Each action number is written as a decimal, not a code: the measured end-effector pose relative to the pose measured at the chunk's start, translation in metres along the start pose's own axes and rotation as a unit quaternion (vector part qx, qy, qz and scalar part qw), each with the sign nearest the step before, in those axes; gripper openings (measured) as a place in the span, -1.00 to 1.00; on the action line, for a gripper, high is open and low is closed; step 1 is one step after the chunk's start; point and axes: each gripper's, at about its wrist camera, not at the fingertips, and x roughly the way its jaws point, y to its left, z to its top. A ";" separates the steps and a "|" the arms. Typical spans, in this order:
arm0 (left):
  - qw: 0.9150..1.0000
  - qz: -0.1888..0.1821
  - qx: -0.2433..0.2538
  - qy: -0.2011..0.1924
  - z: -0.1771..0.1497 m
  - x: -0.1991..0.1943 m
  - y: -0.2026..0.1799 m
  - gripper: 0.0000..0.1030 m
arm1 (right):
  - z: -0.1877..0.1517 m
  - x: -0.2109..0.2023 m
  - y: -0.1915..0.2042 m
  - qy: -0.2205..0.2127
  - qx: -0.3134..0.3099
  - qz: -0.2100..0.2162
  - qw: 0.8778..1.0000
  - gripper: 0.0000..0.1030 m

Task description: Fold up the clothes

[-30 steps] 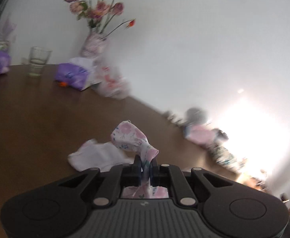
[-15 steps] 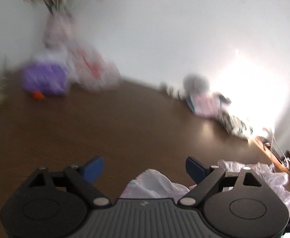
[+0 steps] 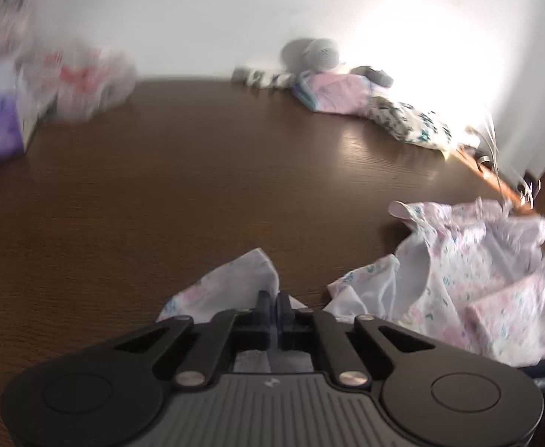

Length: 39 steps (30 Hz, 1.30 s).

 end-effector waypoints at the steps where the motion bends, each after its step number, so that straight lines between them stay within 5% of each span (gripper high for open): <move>1: 1.000 0.007 0.017 -0.007 -0.001 -0.003 -0.008 -0.98 | 0.000 -0.001 -0.001 -0.002 0.000 -0.001 1.000 -0.71; 5: 0.990 0.016 0.110 -0.090 -0.021 -0.052 -0.050 -0.98 | 0.001 -0.005 -0.007 -0.011 0.011 -0.015 1.000 -0.71; 11: 0.962 0.040 0.260 -0.071 -0.079 -0.073 -0.119 -0.99 | 0.012 -0.007 -0.022 -0.028 0.037 -0.024 0.999 -0.71; 17: 0.959 0.034 0.281 -0.033 -0.105 -0.059 -0.130 -0.98 | 0.046 0.003 -0.022 -0.059 0.056 0.007 0.997 -0.55; 22: 0.962 0.043 0.270 -0.024 -0.111 -0.056 -0.124 -0.96 | 0.065 0.043 -0.008 -0.034 0.068 0.062 0.995 -0.47; 30: 0.979 0.019 0.194 -0.057 -0.117 -0.093 -0.099 -0.76 | 0.048 0.079 -0.017 0.031 0.089 0.012 0.995 -0.88; 31: 0.985 0.018 0.154 -0.077 -0.115 -0.106 -0.086 -0.52 | 0.047 0.079 -0.022 0.030 0.096 0.006 0.995 -0.89; 32: 0.990 0.028 0.099 -0.091 -0.114 -0.114 -0.072 -0.02 | 0.045 0.079 -0.026 0.029 0.106 0.003 0.994 -0.89; 34: 0.993 0.044 -0.008 -0.111 -0.114 -0.127 -0.045 0.47 | 0.041 0.081 -0.034 0.026 0.126 -0.003 0.992 -0.89; 36: 0.989 0.062 -0.089 -0.099 -0.116 -0.125 -0.030 0.50 | 0.034 0.081 -0.037 0.019 0.137 -0.018 0.990 -0.89; 39: 0.985 0.077 -0.137 -0.065 -0.119 -0.112 -0.026 0.50 | 0.027 0.082 -0.042 0.006 0.148 -0.040 0.988 -0.88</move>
